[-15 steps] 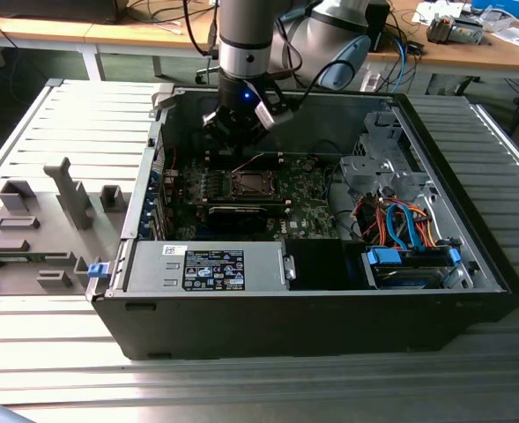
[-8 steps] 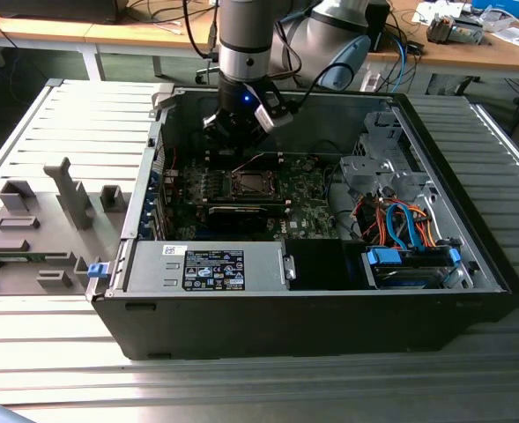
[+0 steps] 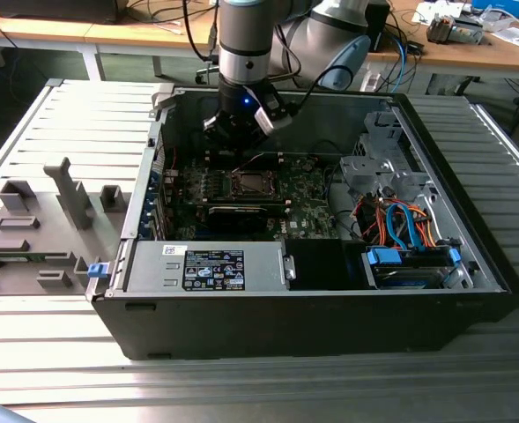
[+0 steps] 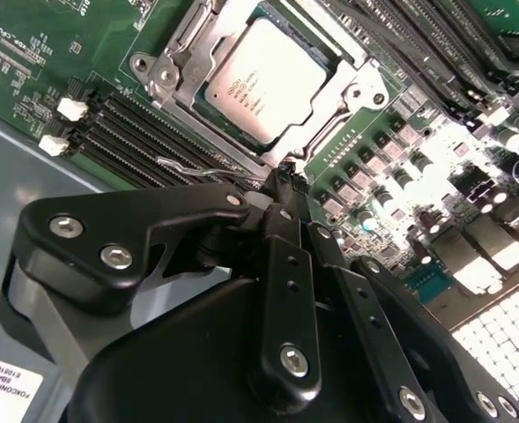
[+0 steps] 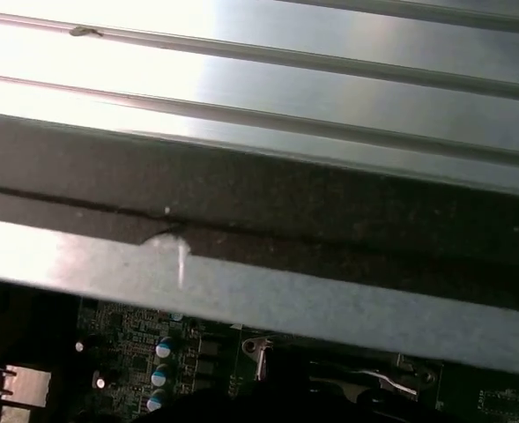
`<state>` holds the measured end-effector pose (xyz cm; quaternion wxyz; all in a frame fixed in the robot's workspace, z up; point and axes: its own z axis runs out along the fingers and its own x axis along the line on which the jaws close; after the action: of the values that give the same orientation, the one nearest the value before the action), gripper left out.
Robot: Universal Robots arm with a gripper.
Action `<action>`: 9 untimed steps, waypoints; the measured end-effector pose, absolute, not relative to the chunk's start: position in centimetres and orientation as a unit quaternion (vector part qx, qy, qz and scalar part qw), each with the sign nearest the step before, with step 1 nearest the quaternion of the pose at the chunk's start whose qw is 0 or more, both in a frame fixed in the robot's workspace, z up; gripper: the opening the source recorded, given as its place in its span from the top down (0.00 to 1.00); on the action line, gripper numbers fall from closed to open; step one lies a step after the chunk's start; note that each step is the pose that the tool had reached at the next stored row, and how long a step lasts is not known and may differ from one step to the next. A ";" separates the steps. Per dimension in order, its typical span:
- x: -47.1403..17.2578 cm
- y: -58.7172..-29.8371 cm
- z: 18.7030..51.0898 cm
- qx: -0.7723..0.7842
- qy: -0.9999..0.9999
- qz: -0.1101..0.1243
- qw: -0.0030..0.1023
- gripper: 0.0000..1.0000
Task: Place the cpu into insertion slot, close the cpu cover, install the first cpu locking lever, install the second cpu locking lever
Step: 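Install the first cpu locking lever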
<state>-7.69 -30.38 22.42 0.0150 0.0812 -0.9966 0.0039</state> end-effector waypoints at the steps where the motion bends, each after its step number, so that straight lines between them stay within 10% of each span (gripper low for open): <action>1: -7.7 -30.1 22.3 0.080 -0.997 0.004 0.015 0.89; 9: -7.7 -29.5 21.8 0.066 -0.998 0.004 0.015 0.89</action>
<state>-7.69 -29.46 21.84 0.0151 0.0657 -0.9977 0.0037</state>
